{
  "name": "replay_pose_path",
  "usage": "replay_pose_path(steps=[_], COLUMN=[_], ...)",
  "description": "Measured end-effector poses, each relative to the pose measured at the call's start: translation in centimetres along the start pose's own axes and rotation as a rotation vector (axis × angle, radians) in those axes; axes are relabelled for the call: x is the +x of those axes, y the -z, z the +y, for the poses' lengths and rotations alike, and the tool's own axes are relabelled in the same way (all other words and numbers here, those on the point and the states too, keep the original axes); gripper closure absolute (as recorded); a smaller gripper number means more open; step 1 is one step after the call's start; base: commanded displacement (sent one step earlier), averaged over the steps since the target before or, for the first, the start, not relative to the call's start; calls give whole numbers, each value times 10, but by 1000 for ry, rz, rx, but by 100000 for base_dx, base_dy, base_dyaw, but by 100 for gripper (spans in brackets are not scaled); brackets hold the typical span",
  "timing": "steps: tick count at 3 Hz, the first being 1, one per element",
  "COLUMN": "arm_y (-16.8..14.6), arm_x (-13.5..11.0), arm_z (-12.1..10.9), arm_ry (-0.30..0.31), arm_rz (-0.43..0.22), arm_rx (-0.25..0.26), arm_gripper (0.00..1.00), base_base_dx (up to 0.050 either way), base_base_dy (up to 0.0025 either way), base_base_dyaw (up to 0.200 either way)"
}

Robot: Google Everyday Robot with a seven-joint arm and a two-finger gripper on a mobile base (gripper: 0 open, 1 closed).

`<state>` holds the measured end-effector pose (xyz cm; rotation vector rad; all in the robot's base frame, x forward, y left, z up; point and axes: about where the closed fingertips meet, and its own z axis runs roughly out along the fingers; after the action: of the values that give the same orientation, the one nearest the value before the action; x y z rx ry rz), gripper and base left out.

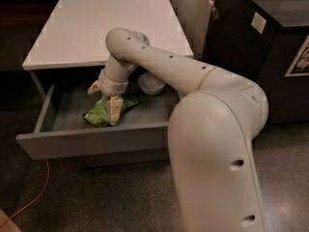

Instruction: Pick green rice chip bag from top drawer and place on counter

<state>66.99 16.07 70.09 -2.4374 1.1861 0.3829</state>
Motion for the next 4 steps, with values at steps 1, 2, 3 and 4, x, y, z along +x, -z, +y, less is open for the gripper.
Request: replay_pose_path(steps=[1,2,3,4], arm_y=[-9,-24,-44,-55], arm_x=[0,2,8,12], arm_z=[-7,-11,-8,-3], arm_ry=[68,124,166,182], arm_rz=[29,56,77,86], arm_rx=[-57,-116,-177,-209], arm_gripper=[0,0,2,31], base_base_dx=[0,0,0,0], base_base_dy=[0,0,0,0], base_base_dyaw=[0,0,0,0])
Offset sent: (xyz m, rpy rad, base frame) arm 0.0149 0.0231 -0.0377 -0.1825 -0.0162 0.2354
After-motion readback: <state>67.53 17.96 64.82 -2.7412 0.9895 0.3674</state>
